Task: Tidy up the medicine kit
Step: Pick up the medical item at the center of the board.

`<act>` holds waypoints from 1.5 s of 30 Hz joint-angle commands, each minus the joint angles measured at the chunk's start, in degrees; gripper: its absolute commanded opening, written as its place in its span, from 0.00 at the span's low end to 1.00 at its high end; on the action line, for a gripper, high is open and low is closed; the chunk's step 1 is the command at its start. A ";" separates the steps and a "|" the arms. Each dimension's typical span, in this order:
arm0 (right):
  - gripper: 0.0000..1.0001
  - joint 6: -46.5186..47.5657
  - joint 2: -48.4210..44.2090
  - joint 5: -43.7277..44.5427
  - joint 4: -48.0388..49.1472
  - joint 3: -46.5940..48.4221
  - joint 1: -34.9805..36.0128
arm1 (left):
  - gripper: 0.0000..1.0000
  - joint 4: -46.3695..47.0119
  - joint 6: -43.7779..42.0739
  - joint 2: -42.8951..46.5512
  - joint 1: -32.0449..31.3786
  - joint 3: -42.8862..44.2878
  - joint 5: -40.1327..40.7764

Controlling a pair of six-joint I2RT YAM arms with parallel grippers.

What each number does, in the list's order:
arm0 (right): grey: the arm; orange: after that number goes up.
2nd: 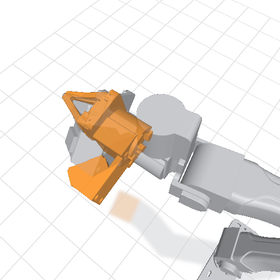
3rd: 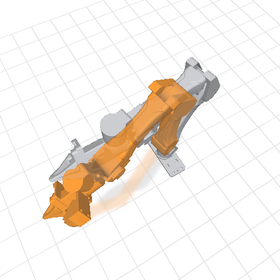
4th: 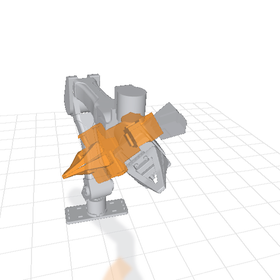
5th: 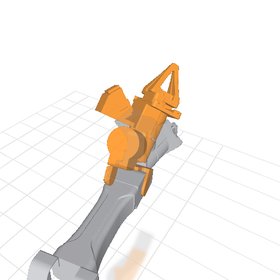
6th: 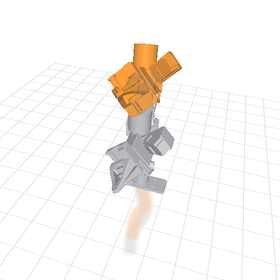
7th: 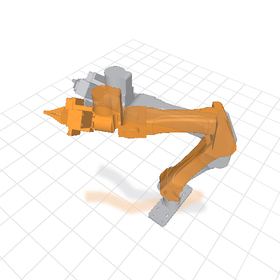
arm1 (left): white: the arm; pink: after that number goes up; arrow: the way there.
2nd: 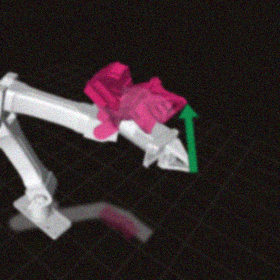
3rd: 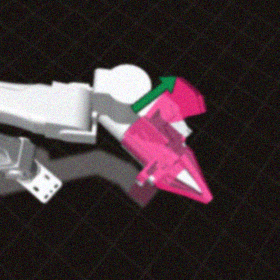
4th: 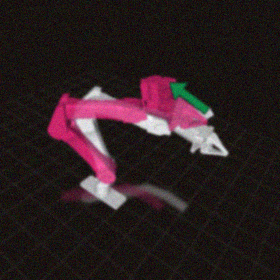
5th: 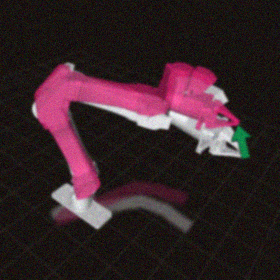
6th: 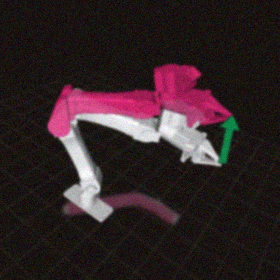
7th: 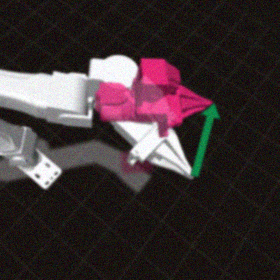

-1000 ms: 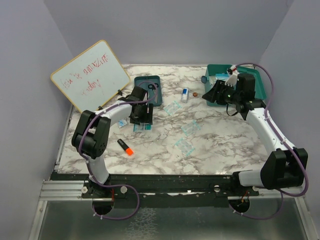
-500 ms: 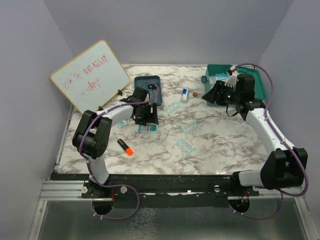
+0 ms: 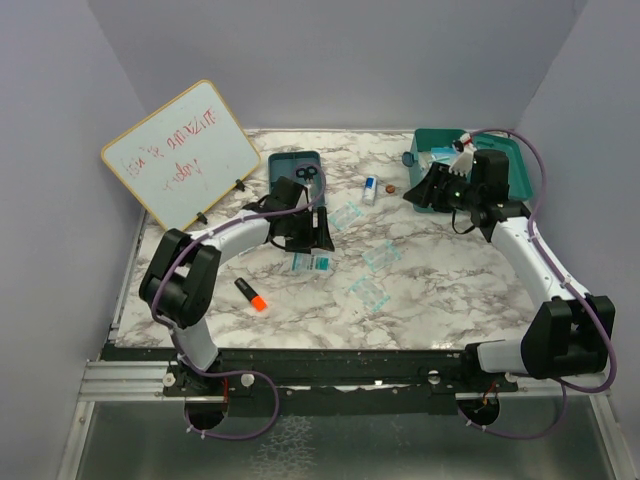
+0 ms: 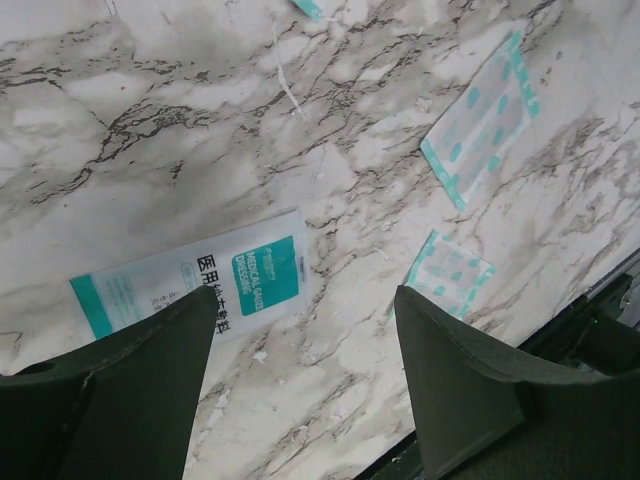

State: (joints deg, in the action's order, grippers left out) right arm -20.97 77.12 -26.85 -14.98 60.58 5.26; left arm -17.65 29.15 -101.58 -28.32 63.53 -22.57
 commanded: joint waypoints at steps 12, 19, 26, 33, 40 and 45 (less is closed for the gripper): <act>0.55 -4.34 2.30 -2.01 5.00 -3.29 8.33 | 0.55 -8.84 -8.31 8.70 4.24 -1.26 7.68; 0.54 -6.23 7.75 0.09 8.14 -2.37 16.94 | 0.14 -9.42 -9.15 6.82 5.46 -4.20 3.79; 0.55 -7.33 15.75 0.67 12.22 -1.20 24.36 | 0.03 -8.71 -9.46 4.61 5.46 -5.75 4.43; 0.55 -7.14 23.23 0.77 14.52 0.38 28.10 | 0.00 -7.84 -9.82 0.71 5.46 -5.19 3.04; 0.56 -5.40 28.91 0.86 16.39 2.13 28.85 | 0.00 -7.75 -10.00 -0.42 5.64 -4.38 3.59; 0.57 -4.65 32.08 1.21 16.39 3.16 28.91 | 0.00 -7.75 -10.07 -0.61 5.64 -4.38 3.54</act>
State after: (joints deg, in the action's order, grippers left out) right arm -26.96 106.65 -26.83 -0.30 61.89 33.80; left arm -25.80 20.23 -100.44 -22.83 58.74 -19.00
